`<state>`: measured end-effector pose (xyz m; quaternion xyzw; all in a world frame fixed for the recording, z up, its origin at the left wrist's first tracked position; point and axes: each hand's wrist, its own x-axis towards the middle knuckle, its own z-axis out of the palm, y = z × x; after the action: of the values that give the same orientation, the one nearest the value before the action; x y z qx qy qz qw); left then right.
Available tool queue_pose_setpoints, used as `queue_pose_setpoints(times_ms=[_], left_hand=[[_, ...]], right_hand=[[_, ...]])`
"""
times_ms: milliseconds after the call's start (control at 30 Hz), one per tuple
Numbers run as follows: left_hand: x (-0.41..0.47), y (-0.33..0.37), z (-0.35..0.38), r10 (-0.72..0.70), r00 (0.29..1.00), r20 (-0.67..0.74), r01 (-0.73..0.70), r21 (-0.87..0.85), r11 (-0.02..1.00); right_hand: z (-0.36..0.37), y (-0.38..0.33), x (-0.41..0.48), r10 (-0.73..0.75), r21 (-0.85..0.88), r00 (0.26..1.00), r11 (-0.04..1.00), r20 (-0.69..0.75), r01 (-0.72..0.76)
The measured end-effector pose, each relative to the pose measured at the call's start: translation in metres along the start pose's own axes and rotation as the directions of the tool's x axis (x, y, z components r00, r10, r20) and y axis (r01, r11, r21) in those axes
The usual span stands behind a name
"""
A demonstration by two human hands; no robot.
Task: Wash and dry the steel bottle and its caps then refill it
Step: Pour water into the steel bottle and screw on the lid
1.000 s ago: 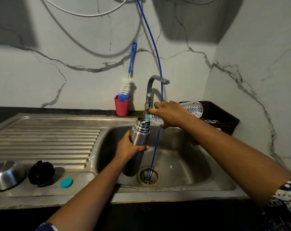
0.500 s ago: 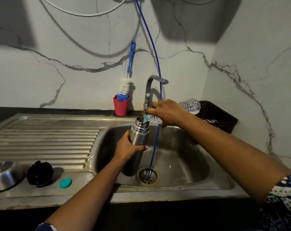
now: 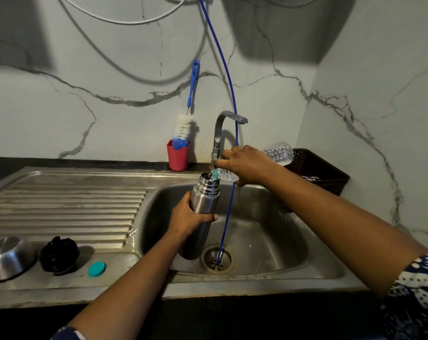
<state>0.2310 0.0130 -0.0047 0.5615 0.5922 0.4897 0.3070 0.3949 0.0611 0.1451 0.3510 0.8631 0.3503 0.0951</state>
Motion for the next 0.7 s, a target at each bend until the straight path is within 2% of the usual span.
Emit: queue_pose_setpoints(times_ms=[700], left_hand=[[0.0005, -0.0016, -0.0002, -0.023, 1.000, -0.007, 0.023, -0.004, 1.000]], right_hand=[[-0.0010, -0.0010, 0.0052, -0.017, -0.052, 1.000, 0.998, 0.009, 0.018]])
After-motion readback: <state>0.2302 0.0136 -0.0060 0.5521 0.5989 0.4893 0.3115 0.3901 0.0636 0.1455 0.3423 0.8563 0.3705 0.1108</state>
